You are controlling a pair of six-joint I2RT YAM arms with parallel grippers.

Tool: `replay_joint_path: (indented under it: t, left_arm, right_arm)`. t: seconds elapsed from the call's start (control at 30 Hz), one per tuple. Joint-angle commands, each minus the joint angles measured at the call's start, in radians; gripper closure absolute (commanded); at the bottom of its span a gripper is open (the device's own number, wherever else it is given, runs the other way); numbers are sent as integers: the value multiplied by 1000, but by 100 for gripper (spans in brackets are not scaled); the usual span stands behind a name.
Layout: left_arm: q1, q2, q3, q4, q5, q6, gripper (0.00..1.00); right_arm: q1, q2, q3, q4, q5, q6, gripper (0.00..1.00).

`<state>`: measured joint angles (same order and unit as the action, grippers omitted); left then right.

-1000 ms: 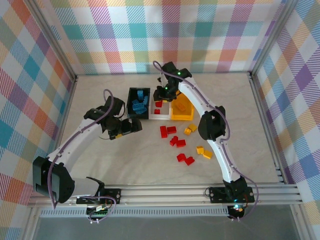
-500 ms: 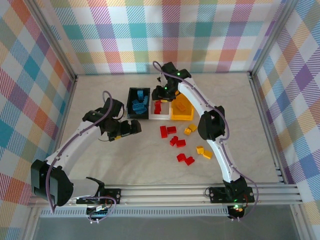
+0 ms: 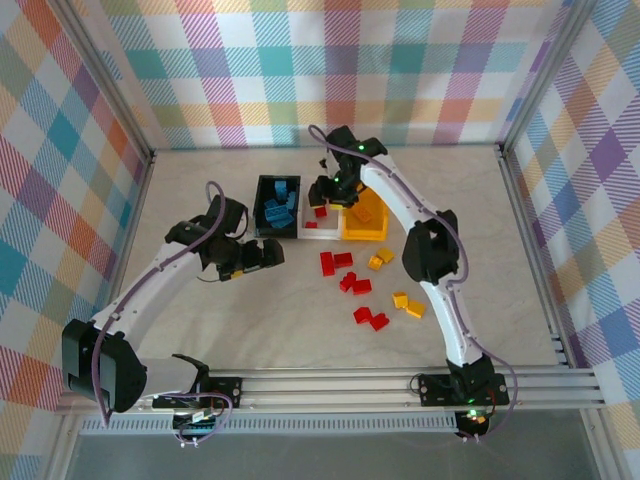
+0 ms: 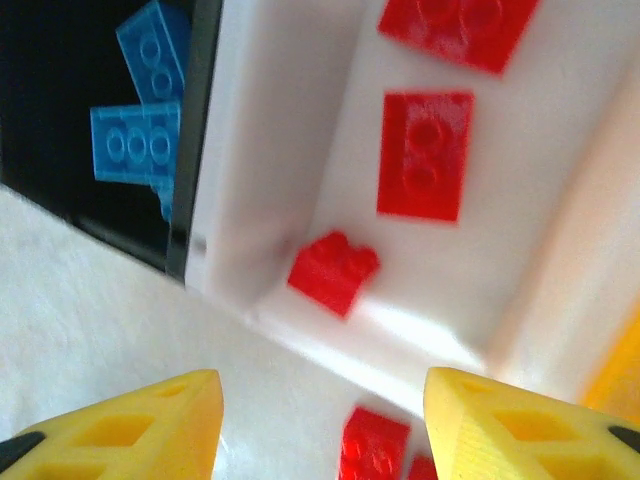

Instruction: Sort the legos into containers by color

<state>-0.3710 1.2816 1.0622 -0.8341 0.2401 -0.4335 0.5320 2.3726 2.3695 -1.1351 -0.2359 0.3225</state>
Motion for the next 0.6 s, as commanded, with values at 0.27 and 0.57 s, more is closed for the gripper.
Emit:
replay_joint_path:
  t: [0.27, 0.57]
  left_arm:
    - [-50, -90, -76, 52, 10, -24, 0]
    - [-54, -135, -106, 42, 2, -45, 0]
  right_arm:
    - [18, -410, -477, 2, 23, -6, 40]
    - [113, -578, -853, 151, 59, 71, 40]
